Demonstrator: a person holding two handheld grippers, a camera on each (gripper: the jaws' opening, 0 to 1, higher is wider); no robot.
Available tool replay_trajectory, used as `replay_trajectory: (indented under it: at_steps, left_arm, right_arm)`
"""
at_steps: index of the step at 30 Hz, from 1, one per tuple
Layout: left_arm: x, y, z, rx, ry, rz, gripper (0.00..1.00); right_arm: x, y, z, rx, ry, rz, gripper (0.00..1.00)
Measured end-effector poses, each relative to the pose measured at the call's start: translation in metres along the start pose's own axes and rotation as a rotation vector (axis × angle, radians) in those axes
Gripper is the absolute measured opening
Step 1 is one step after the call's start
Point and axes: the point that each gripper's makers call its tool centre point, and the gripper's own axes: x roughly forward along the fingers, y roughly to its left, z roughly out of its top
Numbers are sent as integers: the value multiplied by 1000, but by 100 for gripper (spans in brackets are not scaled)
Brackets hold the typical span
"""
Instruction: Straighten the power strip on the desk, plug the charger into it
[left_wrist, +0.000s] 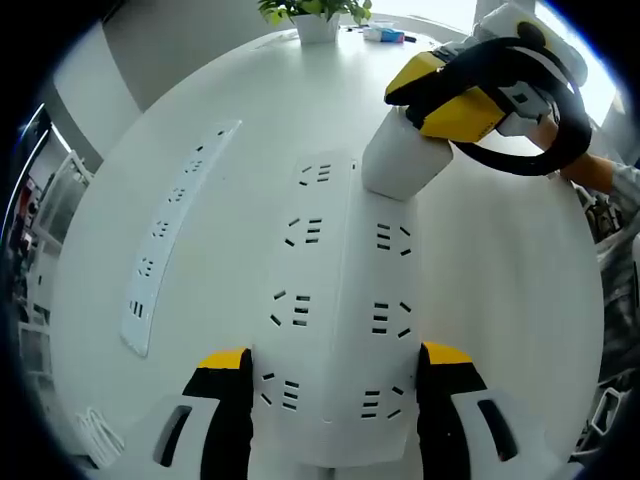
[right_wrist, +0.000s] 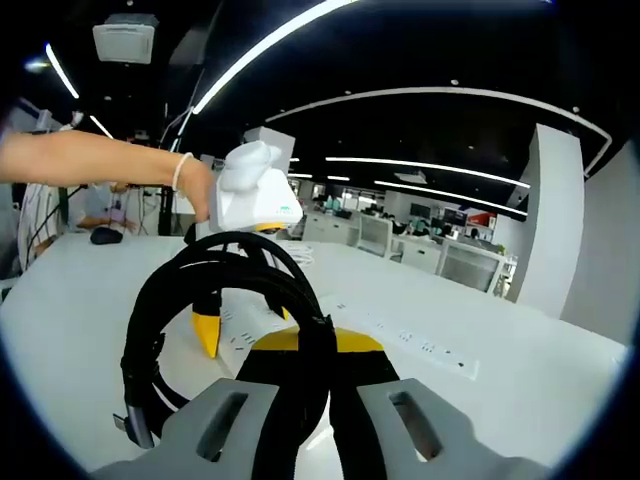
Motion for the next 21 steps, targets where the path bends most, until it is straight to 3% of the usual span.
replay_trajectory:
  at_steps: [4,7,9,10,11,13,14,15,21]
  left_arm:
    - [0,-1,0,-2,6,1,66]
    - [0,-2,0,-4,4,1,66]
    - [0,-4,0,-5,1,1,66]
    - [0,-4,0,-4,1,2,66]
    - [0,-4,0,-4,1,2,66]
    - [1,-5,0,-4,0,3,66]
    - [1,-5,-1,-4,0,3,66]
    - [1,-6,-1,-5,-1,3,66]
    - [1,-7,-1,-5,-9,2,66]
  right_arm:
    - [4,1,1,-24,33,23,7]
    - [4,2,3,-7,-36,25,8]
    - [10,9,-1,156,-66,21,16]
    - [13,9,7,184,-119,30,25]
    - [14,15,7,204,-116,61,31]
    - [16,7,4,133,-88,16,27]
    - [15,1,1,13,-67,-17,17]
    - [14,-1,2,-41,-62,-36,16]
    - [9,0,2,-24,-72,-7,12]
